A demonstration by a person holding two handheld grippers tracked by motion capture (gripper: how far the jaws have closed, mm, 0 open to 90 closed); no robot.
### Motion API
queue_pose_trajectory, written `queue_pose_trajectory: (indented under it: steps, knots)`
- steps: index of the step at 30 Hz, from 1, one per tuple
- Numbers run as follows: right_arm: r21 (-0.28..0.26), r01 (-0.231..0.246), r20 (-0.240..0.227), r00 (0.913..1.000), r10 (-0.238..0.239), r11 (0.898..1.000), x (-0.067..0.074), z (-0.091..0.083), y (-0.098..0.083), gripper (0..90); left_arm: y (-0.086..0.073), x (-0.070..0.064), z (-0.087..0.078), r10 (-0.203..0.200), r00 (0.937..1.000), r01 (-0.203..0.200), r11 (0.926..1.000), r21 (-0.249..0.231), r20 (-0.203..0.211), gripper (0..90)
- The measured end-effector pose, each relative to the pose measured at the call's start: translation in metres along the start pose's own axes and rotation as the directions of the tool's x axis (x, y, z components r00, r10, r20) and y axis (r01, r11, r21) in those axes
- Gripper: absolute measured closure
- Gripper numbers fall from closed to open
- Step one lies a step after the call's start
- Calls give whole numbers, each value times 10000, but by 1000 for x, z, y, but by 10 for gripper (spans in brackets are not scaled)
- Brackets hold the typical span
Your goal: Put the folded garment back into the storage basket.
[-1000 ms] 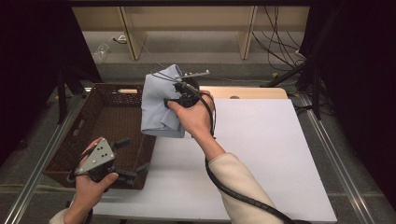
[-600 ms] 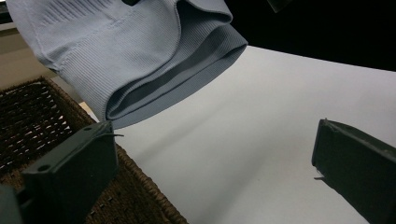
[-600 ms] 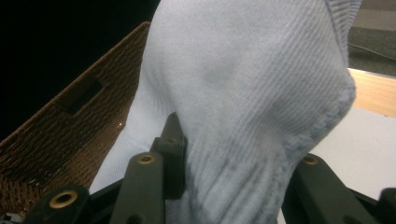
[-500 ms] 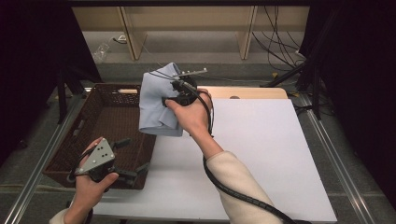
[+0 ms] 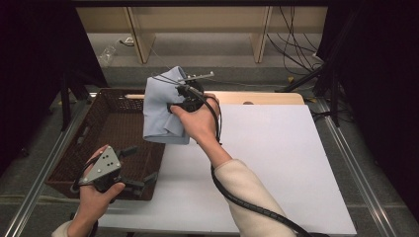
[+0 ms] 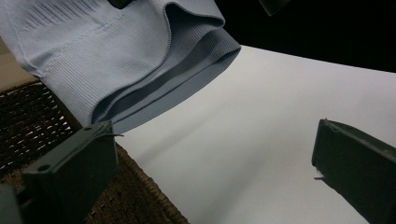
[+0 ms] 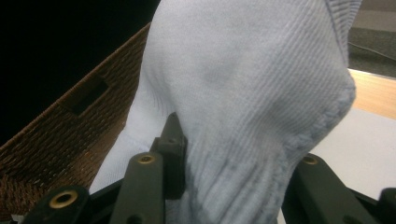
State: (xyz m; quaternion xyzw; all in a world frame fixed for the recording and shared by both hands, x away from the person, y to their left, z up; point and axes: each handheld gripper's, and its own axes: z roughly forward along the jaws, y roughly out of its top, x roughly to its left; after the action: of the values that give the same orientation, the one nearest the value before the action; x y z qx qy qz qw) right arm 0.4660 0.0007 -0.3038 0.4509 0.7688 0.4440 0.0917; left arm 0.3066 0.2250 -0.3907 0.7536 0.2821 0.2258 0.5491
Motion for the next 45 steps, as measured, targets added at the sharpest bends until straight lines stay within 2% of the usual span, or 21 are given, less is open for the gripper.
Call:
queue_pose_trajectory:
  steps: [45]
  knots:
    - [18, 193, -197, 9996, -192, 9998, 19, 14, 7, 623, 2, 1, -2, -8, 10000, 8, 10000, -93, -52, 0]
